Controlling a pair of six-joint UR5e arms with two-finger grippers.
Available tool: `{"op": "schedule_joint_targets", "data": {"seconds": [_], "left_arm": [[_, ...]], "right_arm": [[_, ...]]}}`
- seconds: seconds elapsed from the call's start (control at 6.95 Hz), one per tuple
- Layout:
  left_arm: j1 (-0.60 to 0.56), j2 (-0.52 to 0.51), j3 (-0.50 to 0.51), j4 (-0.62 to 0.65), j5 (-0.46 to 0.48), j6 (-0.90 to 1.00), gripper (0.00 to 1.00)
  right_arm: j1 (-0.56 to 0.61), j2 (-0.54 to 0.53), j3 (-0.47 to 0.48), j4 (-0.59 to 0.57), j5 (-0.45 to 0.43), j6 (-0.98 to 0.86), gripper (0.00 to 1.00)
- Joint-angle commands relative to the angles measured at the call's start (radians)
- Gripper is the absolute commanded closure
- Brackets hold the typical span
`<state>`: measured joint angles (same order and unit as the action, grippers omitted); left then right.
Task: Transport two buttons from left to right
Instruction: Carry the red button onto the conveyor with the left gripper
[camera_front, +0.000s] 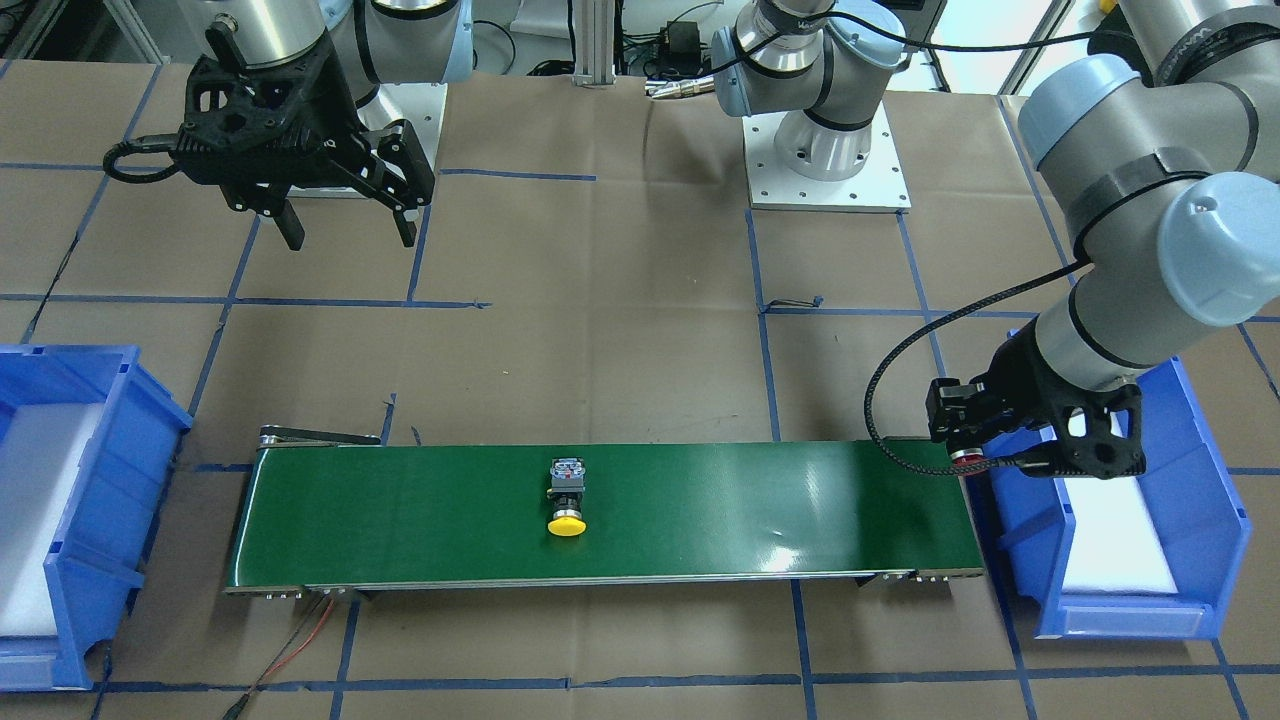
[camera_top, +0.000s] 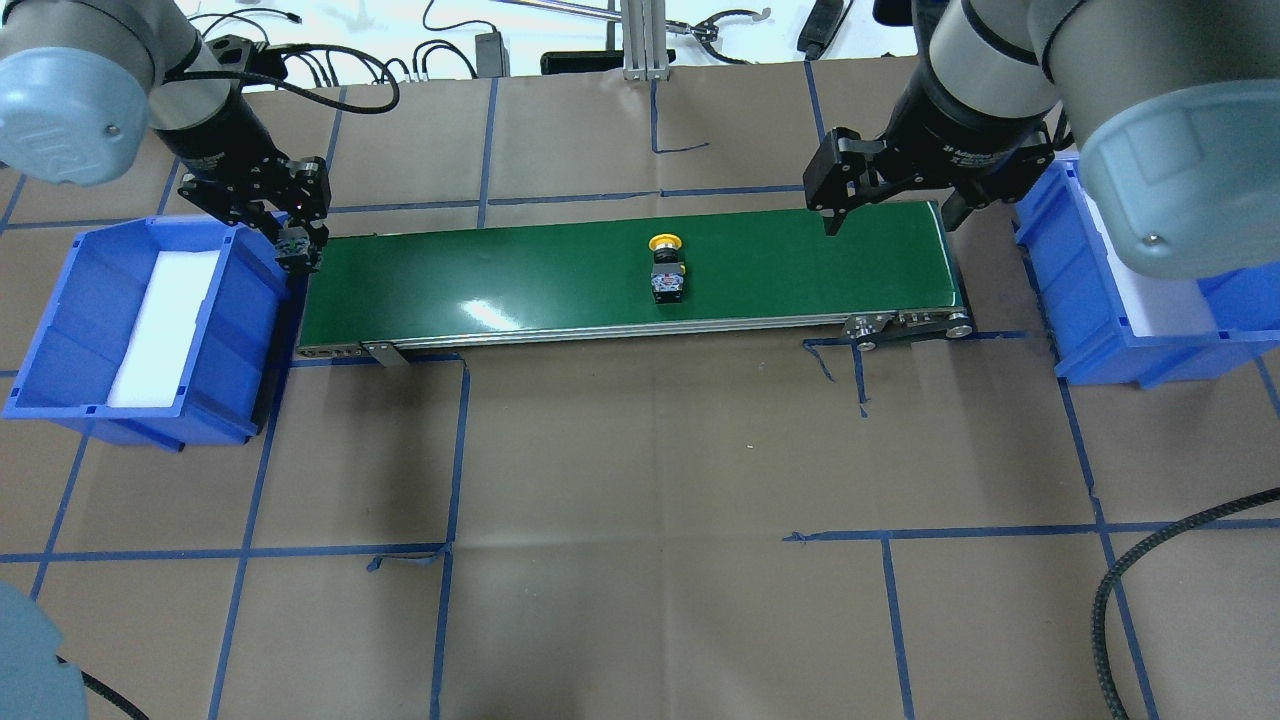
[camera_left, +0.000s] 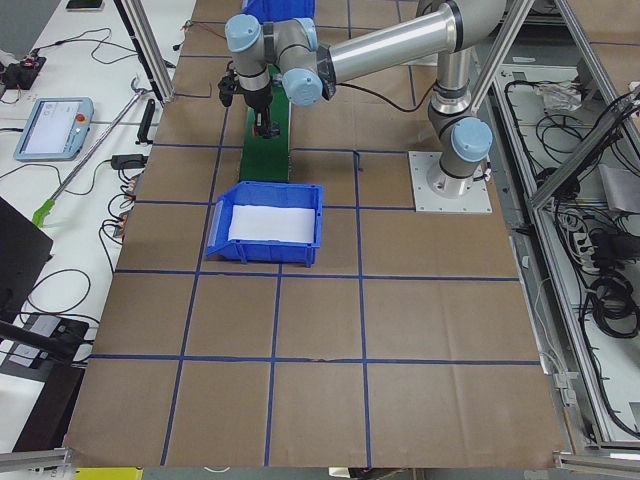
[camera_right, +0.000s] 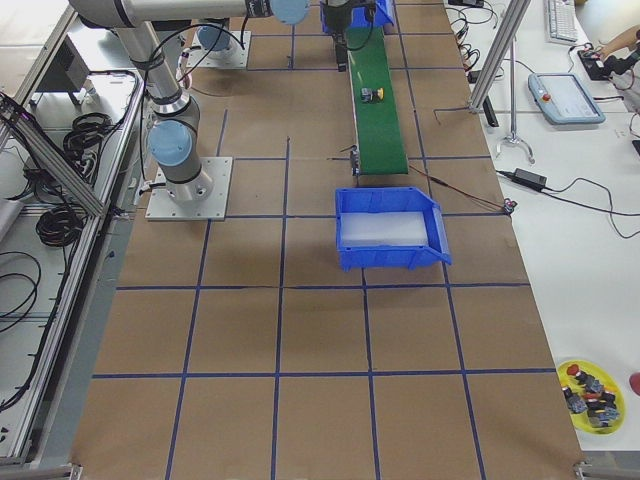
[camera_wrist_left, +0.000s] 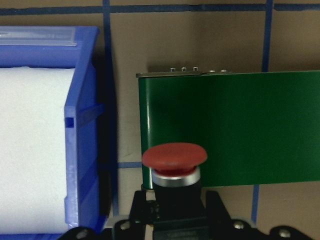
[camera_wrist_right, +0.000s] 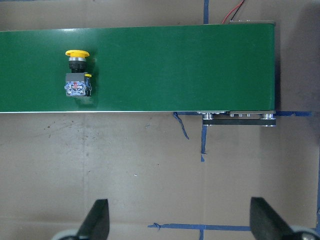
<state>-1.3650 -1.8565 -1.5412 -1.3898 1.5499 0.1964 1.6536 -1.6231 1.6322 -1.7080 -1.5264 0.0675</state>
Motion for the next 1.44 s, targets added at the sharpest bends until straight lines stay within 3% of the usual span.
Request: {"op": "schedule_joint_targets", "data": {"seconds": [0.0,0.29,0.43,1.01,1.15,1.29], "left_arm": [[-0.003,-0.015,-0.083,0.117,-0.001,-0.002,0.89],[-0.003,-0.030,-0.163,0.233,-0.001,0.011,0.88],[-0.003,-0.049,-0.181,0.268,-0.001,0.012,0.88],[-0.003,-0.087,-0.181,0.314,-0.001,0.034,0.88],[-0.003,-0.093,-0.181,0.330,-0.001,0.034,0.78],[-0.003,-0.093,-0.181,0.334,-0.004,0.025,0.01]], "right_arm": [[0.000,0.066,0.009,-0.015,0.003,0.008,0.00],[0.000,0.113,0.008,-0.027,0.005,0.012,0.00],[0.000,0.146,0.009,-0.117,0.000,0.009,0.00],[0.002,0.226,0.008,-0.271,-0.001,0.017,0.00],[0.002,0.235,0.005,-0.271,-0.001,0.017,0.00],[0.002,0.247,0.003,-0.271,-0.001,0.017,0.00]]}}
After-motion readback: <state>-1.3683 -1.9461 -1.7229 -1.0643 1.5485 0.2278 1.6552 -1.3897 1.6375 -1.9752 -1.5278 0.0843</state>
